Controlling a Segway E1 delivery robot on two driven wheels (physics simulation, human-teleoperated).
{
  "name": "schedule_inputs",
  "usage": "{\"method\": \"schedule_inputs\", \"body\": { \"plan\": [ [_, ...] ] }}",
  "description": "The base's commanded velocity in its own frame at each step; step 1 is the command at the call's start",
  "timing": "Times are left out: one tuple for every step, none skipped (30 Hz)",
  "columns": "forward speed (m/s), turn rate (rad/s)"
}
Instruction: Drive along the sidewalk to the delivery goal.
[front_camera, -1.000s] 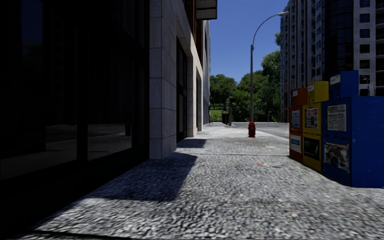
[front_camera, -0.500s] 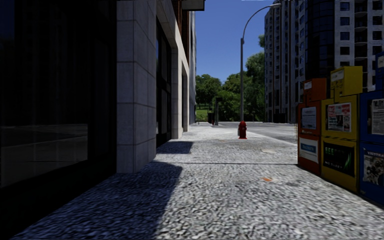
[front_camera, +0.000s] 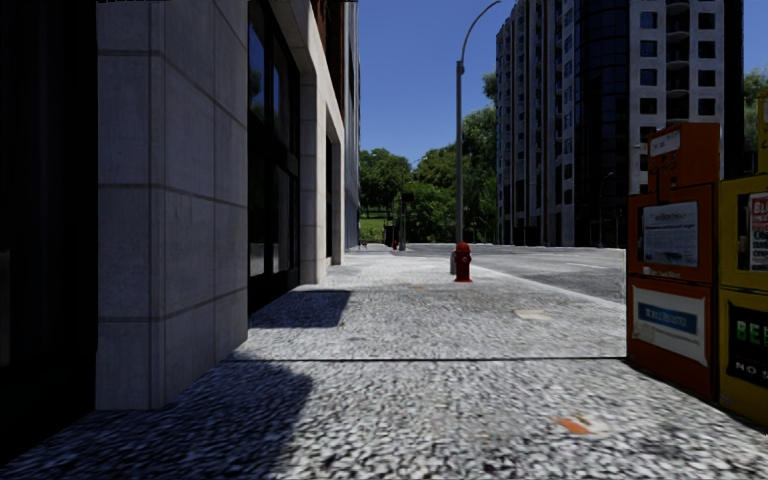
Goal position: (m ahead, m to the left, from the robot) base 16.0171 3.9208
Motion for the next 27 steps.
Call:
{"method": "schedule_inputs", "body": {
  "plan": [
    [2.00, 0.00],
    [2.00, 0.00],
    [2.00, 0.00],
    [2.00, 0.00],
    [2.00, 0.00],
    [2.00, 0.00],
    [2.00, 0.00],
    [2.00, 0.00],
    [2.00, 0.00],
    [2.00, 0.00],
    [2.00, 0.00],
    [2.00, 0.00],
    [2.00, 0.00],
    [2.00, 0.00],
    [2.00, 0.00],
    [2.00, 0.00],
    [2.00, 0.00],
    [2.00, 0.00],
    [2.00, 0.00],
    [2.00, 0.00],
    [2.00, 0.00],
    [2.00, 0.00],
    [2.00, 0.00],
    [2.00, 0.00],
    [2.00, 0.00],
    [2.00, 0.00],
    [2.00, 0.00]
  ]
}}
